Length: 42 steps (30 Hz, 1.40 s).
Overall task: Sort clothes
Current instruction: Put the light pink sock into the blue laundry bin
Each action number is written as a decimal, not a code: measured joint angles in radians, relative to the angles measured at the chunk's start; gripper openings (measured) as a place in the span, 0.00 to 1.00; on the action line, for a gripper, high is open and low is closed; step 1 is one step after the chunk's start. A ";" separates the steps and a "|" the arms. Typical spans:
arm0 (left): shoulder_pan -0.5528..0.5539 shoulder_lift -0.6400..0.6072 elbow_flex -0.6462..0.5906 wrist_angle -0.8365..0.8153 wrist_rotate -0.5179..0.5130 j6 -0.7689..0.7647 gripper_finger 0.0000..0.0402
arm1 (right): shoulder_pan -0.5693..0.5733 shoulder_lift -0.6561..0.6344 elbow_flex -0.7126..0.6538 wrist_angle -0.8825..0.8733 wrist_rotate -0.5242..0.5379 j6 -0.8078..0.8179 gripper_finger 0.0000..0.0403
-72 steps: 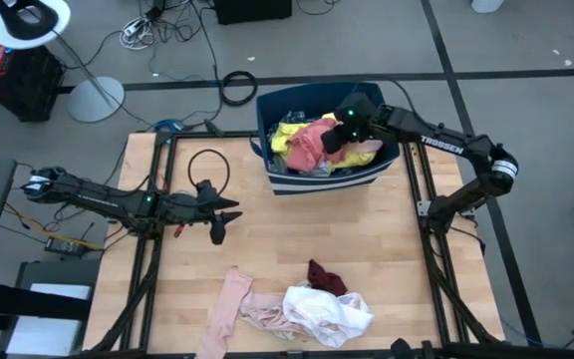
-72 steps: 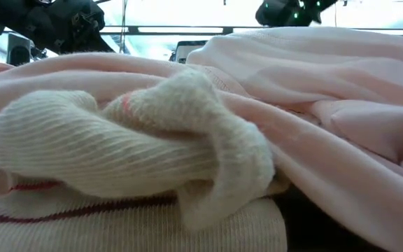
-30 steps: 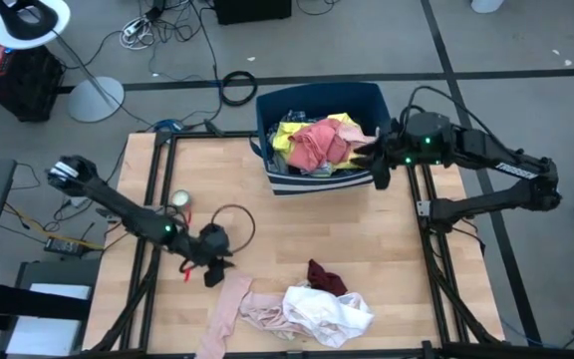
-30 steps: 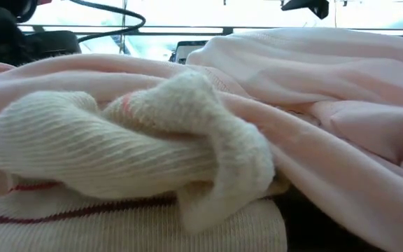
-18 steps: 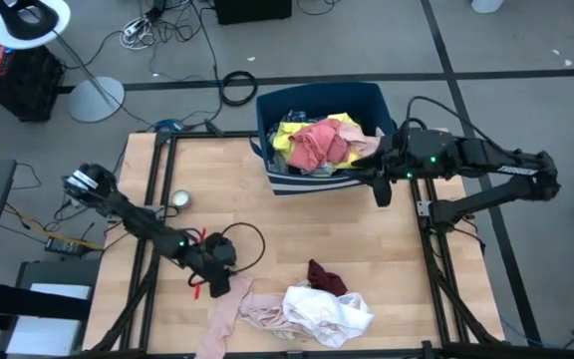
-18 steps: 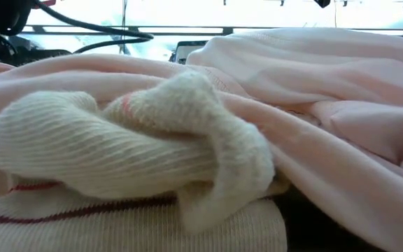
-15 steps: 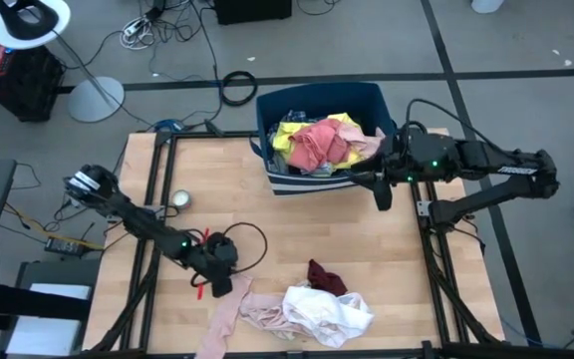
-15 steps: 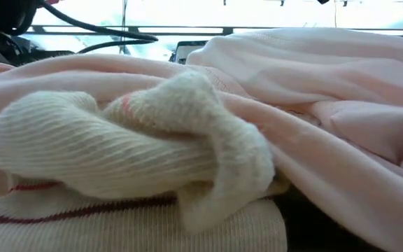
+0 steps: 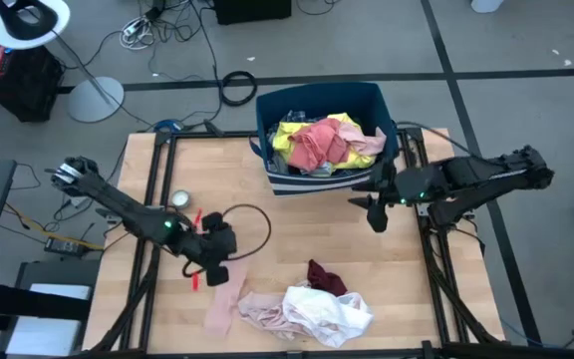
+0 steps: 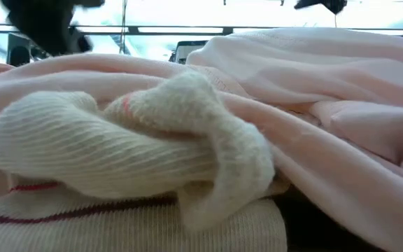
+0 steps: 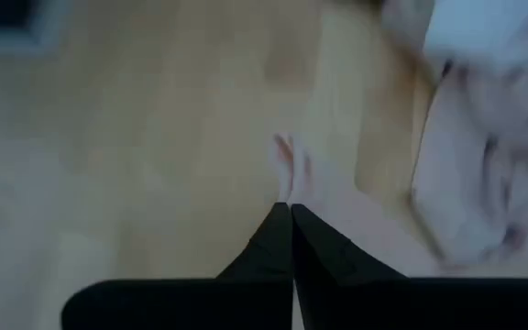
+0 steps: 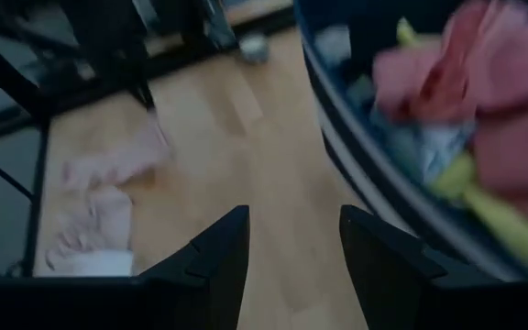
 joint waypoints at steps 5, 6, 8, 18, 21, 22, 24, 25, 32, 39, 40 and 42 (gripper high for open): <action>0.042 -0.074 0.140 -0.037 -0.052 0.129 0.00 | 0.079 -0.016 -0.135 0.036 0.076 0.088 0.43; 0.052 -0.084 0.167 -0.037 -0.056 0.158 0.00 | 0.096 -0.019 -0.170 0.059 0.095 0.107 0.43; 0.082 -0.098 0.224 -0.035 -0.061 0.209 0.00 | 0.132 -0.021 -0.245 0.122 0.130 0.145 0.43; 0.293 -0.081 0.524 0.016 -0.008 0.518 0.00 | 0.239 -0.013 -0.716 0.862 0.242 0.197 0.43; 0.394 -0.061 0.622 0.101 0.039 0.607 0.00 | 0.241 0.009 -0.843 1.067 0.279 0.222 0.43; 0.427 -0.052 0.653 0.142 0.043 0.625 0.00 | 0.241 0.021 -0.874 1.122 0.282 0.237 0.43; 0.496 -0.028 0.716 0.231 0.046 0.641 0.00 | 0.241 0.051 -0.921 1.191 0.289 0.266 0.43; 0.531 -0.012 0.749 0.270 0.048 0.652 0.00 | 0.241 0.072 -0.935 1.215 0.294 0.276 0.43; 0.757 0.162 0.961 0.372 0.174 0.678 0.00 | 0.235 0.258 -0.925 1.363 0.301 0.264 0.43; 0.888 0.336 1.111 0.278 0.278 0.672 0.00 | 0.233 0.431 -0.903 1.494 0.301 0.203 0.43; 0.897 0.353 1.113 0.245 0.280 0.672 0.00 | 0.231 0.450 -0.903 1.497 0.302 0.204 0.43; 0.912 0.395 1.113 0.167 0.283 0.671 0.00 | 0.225 0.477 -0.903 1.499 0.305 0.213 0.43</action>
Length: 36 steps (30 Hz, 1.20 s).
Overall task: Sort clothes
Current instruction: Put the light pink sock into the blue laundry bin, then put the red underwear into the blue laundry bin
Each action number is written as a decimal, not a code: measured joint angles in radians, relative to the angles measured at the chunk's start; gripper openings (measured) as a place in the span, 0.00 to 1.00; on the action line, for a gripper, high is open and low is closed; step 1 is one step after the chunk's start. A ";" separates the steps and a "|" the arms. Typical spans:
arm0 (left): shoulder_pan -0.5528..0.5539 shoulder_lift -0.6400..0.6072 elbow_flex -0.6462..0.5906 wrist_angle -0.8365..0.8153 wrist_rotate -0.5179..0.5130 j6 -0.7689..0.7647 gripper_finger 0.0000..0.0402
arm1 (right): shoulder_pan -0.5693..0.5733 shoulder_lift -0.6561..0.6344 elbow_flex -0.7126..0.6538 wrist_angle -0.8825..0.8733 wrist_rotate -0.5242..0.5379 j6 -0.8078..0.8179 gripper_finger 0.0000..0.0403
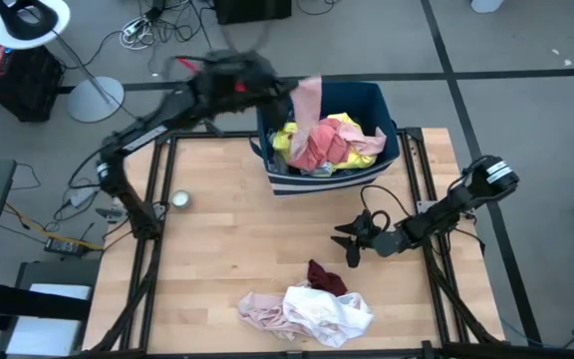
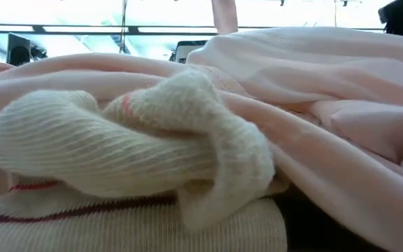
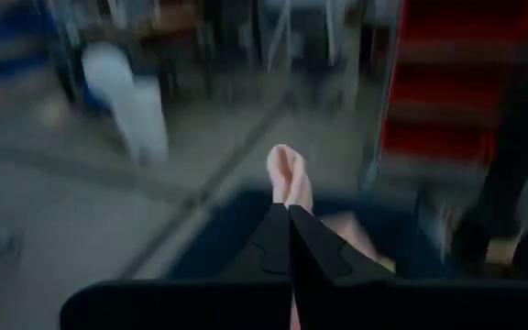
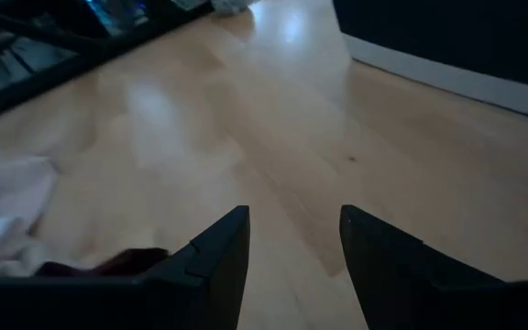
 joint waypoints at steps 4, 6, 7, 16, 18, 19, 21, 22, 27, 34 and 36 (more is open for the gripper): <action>0.025 0.114 -0.002 -0.119 0.000 -0.054 0.00 | -0.015 0.045 0.000 0.007 0.000 0.020 0.43; 0.033 0.176 -0.002 -0.144 0.001 -0.080 0.01 | -0.023 0.062 0.000 0.032 0.000 0.021 0.43; 0.036 0.207 -0.002 -0.148 0.001 -0.094 0.01 | -0.026 0.068 0.000 0.044 0.000 0.021 0.43; 0.036 0.473 -0.002 -0.147 0.082 -0.223 0.08 | -0.035 0.075 0.000 0.067 -0.009 0.019 0.43; 0.037 0.511 0.001 -0.159 0.098 -0.234 0.13 | -0.035 0.075 0.000 0.067 -0.009 0.019 0.43; 0.038 0.526 0.001 -0.164 0.101 -0.234 0.16 | -0.035 0.075 0.000 0.067 -0.009 0.017 0.43; 0.039 0.547 0.002 -0.174 0.107 -0.237 0.21 | -0.036 0.075 0.000 0.067 -0.010 0.012 0.43; 0.039 0.549 0.003 -0.178 0.113 -0.238 0.24 | -0.038 0.075 0.000 0.067 -0.010 0.011 0.43; 0.040 0.529 0.017 -0.216 0.122 -0.207 0.31 | -0.040 0.075 0.000 0.065 -0.010 0.011 0.43; -0.002 0.395 0.087 -0.323 0.142 -0.089 0.32 | -0.040 0.075 0.000 0.066 -0.011 0.001 0.43; -0.023 0.348 0.087 -0.354 0.142 -0.060 0.32 | -0.040 0.075 0.000 0.068 -0.012 0.001 0.43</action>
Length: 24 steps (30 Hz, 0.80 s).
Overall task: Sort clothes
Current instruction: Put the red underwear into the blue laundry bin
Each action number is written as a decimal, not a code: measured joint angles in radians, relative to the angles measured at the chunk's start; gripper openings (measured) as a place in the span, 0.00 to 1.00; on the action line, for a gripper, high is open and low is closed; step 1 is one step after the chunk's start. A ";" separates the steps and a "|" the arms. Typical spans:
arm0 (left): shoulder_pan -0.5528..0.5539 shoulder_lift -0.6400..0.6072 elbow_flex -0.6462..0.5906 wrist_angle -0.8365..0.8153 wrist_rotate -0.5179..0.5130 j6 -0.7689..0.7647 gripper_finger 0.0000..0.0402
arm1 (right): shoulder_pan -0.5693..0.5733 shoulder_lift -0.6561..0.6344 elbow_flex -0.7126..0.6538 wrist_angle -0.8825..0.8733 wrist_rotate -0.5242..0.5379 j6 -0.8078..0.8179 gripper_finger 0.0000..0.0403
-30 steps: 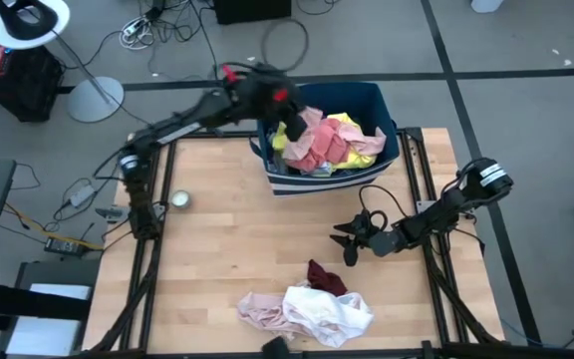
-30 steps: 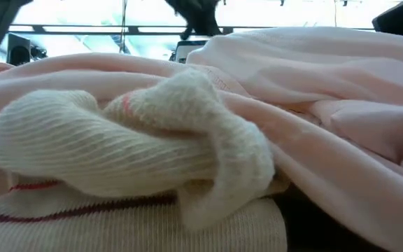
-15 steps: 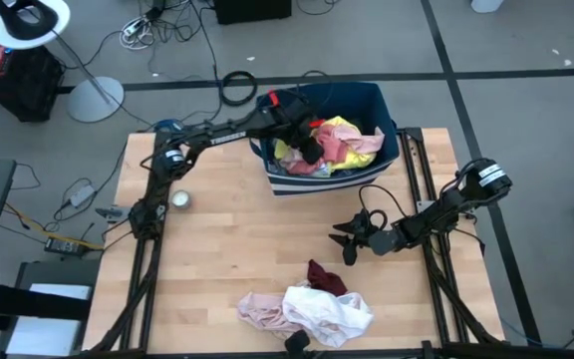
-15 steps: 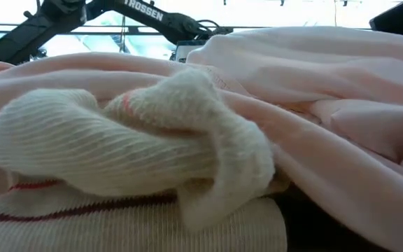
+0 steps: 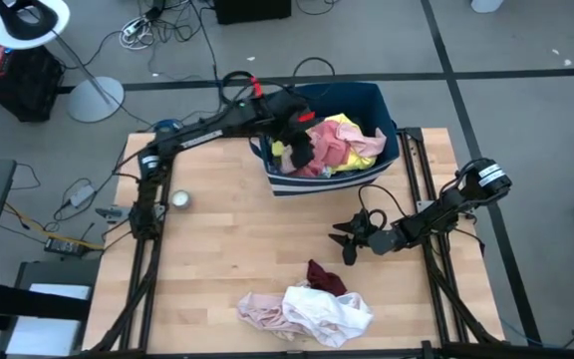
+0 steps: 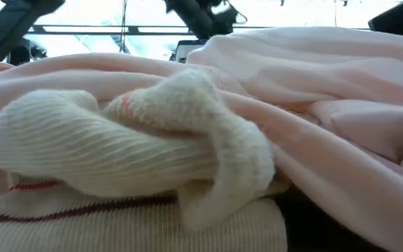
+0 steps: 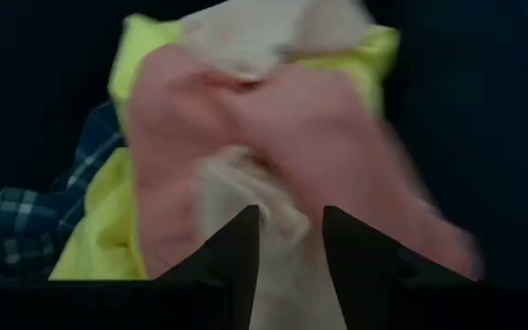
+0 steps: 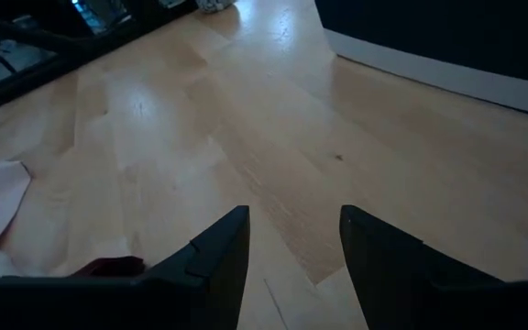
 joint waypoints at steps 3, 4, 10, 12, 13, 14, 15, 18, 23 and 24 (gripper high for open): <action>-0.027 -0.062 0.000 -0.057 -0.009 0.020 0.32 | 0.000 0.000 0.000 0.002 -0.017 -0.001 0.43; -0.037 -0.081 0.000 -0.082 -0.014 0.023 0.32 | 0.000 0.000 0.000 0.005 -0.023 -0.002 0.43; -0.102 -0.205 -0.042 -0.119 -0.045 0.029 0.32 | 0.000 0.000 0.000 0.021 -0.087 -0.019 0.43; -0.131 -0.251 -0.090 -0.097 -0.072 0.034 0.32 | 0.000 0.000 0.000 0.020 -0.136 -0.050 0.43; -0.147 -0.276 -0.120 -0.077 -0.086 0.034 0.32 | 0.000 0.000 0.000 0.018 -0.164 -0.069 0.43; -0.160 -0.304 -0.157 -0.053 -0.100 0.034 0.32 | 0.002 0.000 0.000 0.018 -0.192 -0.086 0.43; -0.176 -0.331 -0.196 -0.029 -0.110 0.034 0.32 | 0.005 0.000 0.000 0.019 -0.220 -0.100 0.43; -0.217 -0.413 -0.330 0.037 -0.140 0.014 0.32 | 0.021 0.000 0.000 0.021 -0.294 -0.110 0.43; -0.260 -0.548 -0.554 0.142 -0.160 -0.042 0.32 | 0.057 0.000 0.000 0.028 -0.382 -0.105 0.41; -0.267 -0.576 -0.594 0.163 -0.165 -0.055 0.32 | 0.063 0.000 0.003 0.032 -0.396 -0.104 0.41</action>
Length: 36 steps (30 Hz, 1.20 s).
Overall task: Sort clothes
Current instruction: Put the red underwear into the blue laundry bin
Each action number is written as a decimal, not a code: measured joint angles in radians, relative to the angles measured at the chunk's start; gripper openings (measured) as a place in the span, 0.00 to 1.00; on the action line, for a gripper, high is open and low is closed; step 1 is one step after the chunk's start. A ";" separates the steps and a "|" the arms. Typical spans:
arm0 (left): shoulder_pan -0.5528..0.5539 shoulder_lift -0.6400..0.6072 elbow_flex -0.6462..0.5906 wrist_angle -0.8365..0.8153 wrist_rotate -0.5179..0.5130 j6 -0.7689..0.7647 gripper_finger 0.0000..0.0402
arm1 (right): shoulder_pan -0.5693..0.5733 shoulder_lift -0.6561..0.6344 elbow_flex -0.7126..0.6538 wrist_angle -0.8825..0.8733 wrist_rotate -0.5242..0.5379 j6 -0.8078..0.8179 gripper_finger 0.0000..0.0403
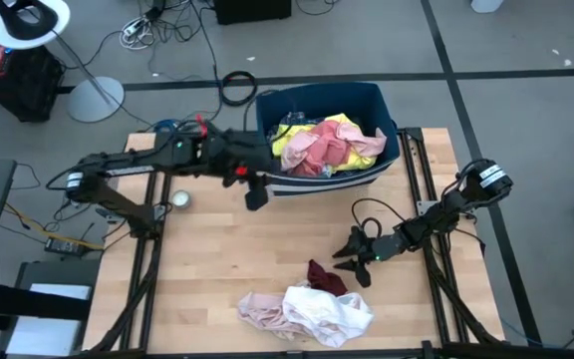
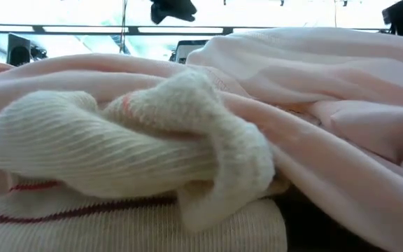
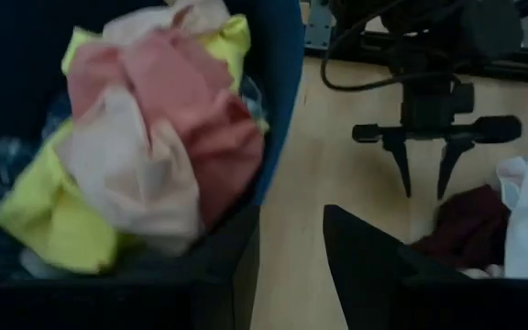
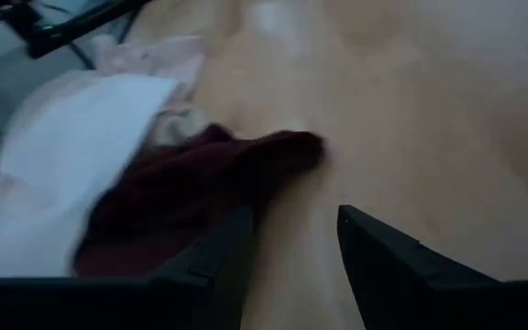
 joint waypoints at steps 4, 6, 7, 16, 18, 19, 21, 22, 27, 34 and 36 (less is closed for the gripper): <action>-0.018 -0.092 -0.155 0.057 -0.030 -0.049 0.32 | 0.018 0.000 0.042 0.004 -0.006 -0.004 0.39; -0.022 -0.128 -0.226 0.099 -0.036 -0.066 0.32 | 0.018 0.000 0.071 0.005 -0.005 -0.024 0.38; -0.022 -0.151 -0.258 0.127 -0.036 -0.074 0.32 | 0.018 0.000 0.085 0.005 -0.005 -0.040 0.38; -0.022 -0.287 -0.463 0.250 -0.036 -0.196 0.32 | 0.017 0.002 0.175 -0.140 -0.020 -0.050 0.37; -0.023 -0.309 -0.491 0.257 -0.035 -0.221 0.32 | 0.017 0.019 0.190 -0.152 -0.022 -0.038 0.37; -0.025 -0.314 -0.500 0.265 -0.035 -0.228 0.32 | 0.017 0.026 0.192 -0.154 -0.023 -0.036 0.37; -0.031 -0.331 -0.521 0.287 -0.035 -0.242 0.32 | 0.017 0.069 0.213 -0.149 -0.029 -0.032 0.37; -0.037 -0.336 -0.528 0.282 -0.035 -0.247 0.32 | 0.017 0.089 0.216 -0.153 -0.032 -0.022 0.37; -0.061 -0.346 -0.537 0.300 -0.034 -0.254 0.32 | 0.017 0.238 0.281 -0.153 -0.072 -0.012 0.36; -0.090 -0.346 -0.537 0.309 -0.033 -0.247 0.32 | -0.031 0.285 0.356 -0.166 -0.154 -0.172 0.04; -0.099 -0.347 -0.536 0.315 -0.036 -0.228 0.32 | -0.055 0.247 0.366 -0.168 -0.132 -0.197 0.04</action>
